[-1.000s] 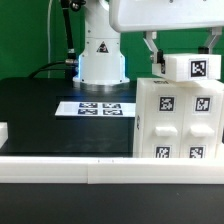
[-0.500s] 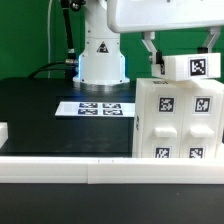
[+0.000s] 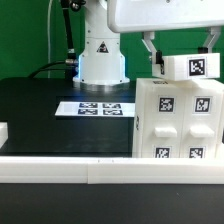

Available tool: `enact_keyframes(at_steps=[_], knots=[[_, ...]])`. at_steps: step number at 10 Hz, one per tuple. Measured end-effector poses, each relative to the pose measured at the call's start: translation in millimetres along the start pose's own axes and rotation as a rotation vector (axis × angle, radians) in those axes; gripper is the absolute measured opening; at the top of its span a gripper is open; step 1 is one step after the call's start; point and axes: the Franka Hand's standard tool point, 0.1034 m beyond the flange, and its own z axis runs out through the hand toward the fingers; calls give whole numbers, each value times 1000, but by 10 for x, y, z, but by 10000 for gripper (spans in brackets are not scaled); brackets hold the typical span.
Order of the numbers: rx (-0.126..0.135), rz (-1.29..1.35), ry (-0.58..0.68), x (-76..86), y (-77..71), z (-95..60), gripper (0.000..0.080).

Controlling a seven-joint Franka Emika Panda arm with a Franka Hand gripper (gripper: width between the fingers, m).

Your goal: Assemble cabinet

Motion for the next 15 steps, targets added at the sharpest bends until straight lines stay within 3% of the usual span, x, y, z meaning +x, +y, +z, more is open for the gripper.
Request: enact_keyframes(at_steps=[2,15], knots=[[1,10,0,0,-2,0,560],[58,1060,45,44,-122,21,560]])
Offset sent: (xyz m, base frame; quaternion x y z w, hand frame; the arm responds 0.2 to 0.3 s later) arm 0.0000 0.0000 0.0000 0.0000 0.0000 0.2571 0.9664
